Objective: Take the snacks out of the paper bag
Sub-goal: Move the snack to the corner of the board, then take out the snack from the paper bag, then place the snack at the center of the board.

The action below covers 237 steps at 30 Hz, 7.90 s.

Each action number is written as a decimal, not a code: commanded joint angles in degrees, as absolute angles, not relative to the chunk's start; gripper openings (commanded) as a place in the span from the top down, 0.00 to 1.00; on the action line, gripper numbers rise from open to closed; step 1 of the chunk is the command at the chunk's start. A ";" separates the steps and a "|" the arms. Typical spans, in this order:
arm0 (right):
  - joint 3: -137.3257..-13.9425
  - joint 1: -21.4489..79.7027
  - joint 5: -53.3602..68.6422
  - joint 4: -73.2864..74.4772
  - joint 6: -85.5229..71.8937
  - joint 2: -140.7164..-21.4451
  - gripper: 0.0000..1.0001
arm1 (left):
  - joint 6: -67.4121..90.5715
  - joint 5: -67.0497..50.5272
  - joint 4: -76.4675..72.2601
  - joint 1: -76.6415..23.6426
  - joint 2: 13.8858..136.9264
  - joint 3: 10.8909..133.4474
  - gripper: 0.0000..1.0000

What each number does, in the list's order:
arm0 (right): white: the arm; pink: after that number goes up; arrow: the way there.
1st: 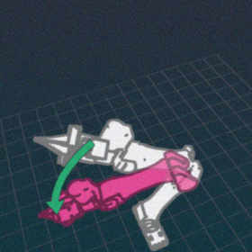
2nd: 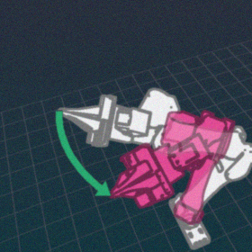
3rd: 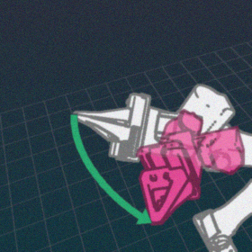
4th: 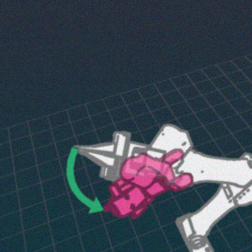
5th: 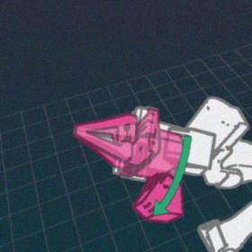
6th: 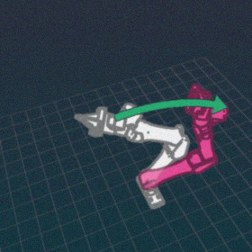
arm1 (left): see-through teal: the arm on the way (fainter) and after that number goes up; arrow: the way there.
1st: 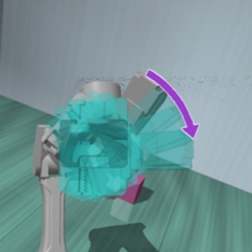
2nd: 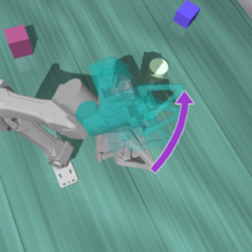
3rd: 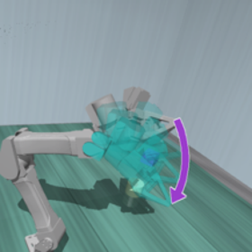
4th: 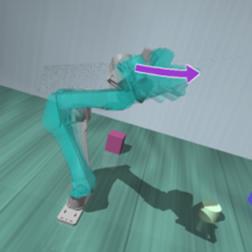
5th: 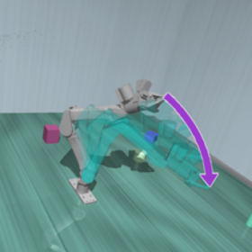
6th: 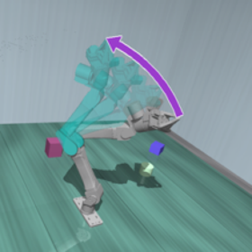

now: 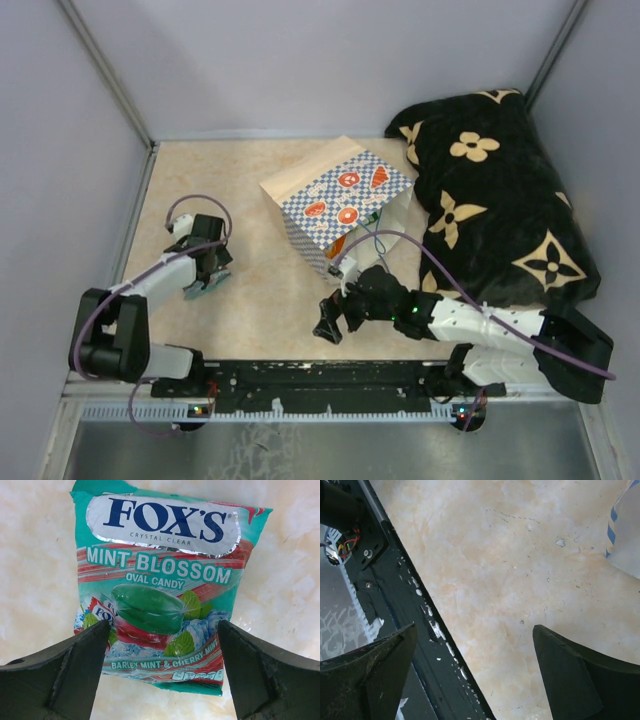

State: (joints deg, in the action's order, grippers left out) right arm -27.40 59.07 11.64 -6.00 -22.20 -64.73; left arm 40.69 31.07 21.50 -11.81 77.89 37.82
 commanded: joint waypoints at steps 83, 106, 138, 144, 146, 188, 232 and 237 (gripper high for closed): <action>-23.93 55.72 23.21 -15.76 -24.61 -68.49 0.01 | -3.35 0.64 24.54 7.91 130.94 115.77 0.00; -17.19 34.88 16.04 -1.52 -38.16 -29.88 0.01 | -0.45 -1.75 -7.47 -26.70 77.52 58.82 0.00; -15.58 14.15 9.93 11.26 -49.04 -27.26 0.01 | -38.11 19.74 -25.58 -59.79 103.86 75.52 0.00; -13.99 14.15 11.10 3.24 -51.41 -30.18 0.01 | -34.03 23.17 -30.13 -59.17 102.11 75.09 0.01; -12.15 14.30 12.67 -1.59 -54.66 -32.28 0.01 | -31.43 22.23 -30.21 -58.42 100.70 74.40 0.00; -37.81 29.53 13.75 -52.28 -43.47 -101.00 0.80 | -11.07 12.20 -13.10 -46.07 91.76 73.92 0.00; -81.16 69.41 19.07 43.47 -8.25 -80.79 1.00 | -12.54 -16.94 6.58 -45.04 46.43 46.64 0.00; -83.96 69.43 23.77 37.17 -6.31 -85.50 1.00 | -0.89 10.56 11.50 -44.66 46.00 54.13 0.00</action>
